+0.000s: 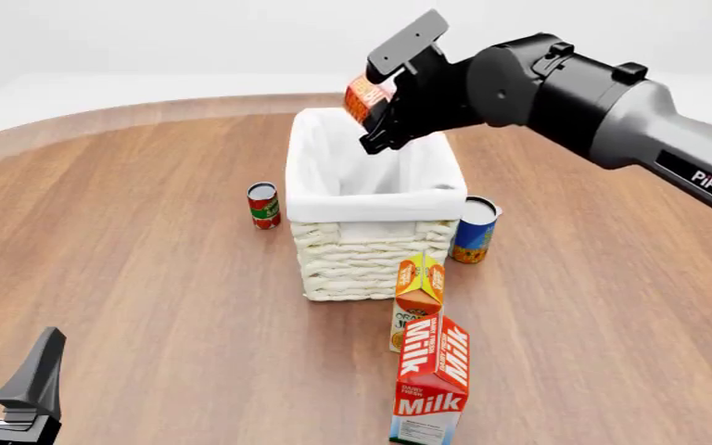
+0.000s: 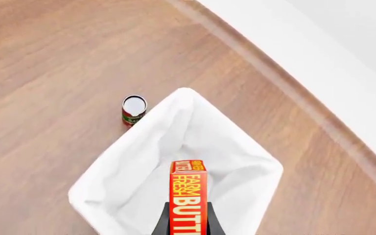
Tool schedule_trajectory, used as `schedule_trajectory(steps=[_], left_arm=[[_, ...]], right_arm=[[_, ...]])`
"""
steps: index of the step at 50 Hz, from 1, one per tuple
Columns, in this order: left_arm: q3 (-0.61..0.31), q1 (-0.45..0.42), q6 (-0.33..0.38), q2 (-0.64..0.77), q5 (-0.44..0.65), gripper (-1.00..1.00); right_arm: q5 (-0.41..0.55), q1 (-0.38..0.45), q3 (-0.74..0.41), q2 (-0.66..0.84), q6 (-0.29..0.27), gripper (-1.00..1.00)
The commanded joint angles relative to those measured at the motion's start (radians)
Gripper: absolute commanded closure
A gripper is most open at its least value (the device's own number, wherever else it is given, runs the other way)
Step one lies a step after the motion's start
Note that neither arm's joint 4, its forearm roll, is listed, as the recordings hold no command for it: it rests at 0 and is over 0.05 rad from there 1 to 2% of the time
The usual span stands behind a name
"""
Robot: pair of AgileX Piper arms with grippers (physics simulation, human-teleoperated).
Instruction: Pick up the butter and put it in the basket.
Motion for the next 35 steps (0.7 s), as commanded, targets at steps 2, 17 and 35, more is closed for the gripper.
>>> schedule_trajectory(steps=[2,17,35], left_arm=[[0.0,0.0,0.0,0.0,0.0,-1.0],[0.0,0.0,0.0,0.0,0.0,-1.0],[0.0,0.0,0.0,0.0,0.0,-1.0]], right_arm=[[0.022,-0.002,-0.026,0.017,-0.004,1.0],[0.034,-0.011,-0.025,0.062,-0.04,1.0],[0.054,-0.02,-0.078,0.105,-0.058,1.0]])
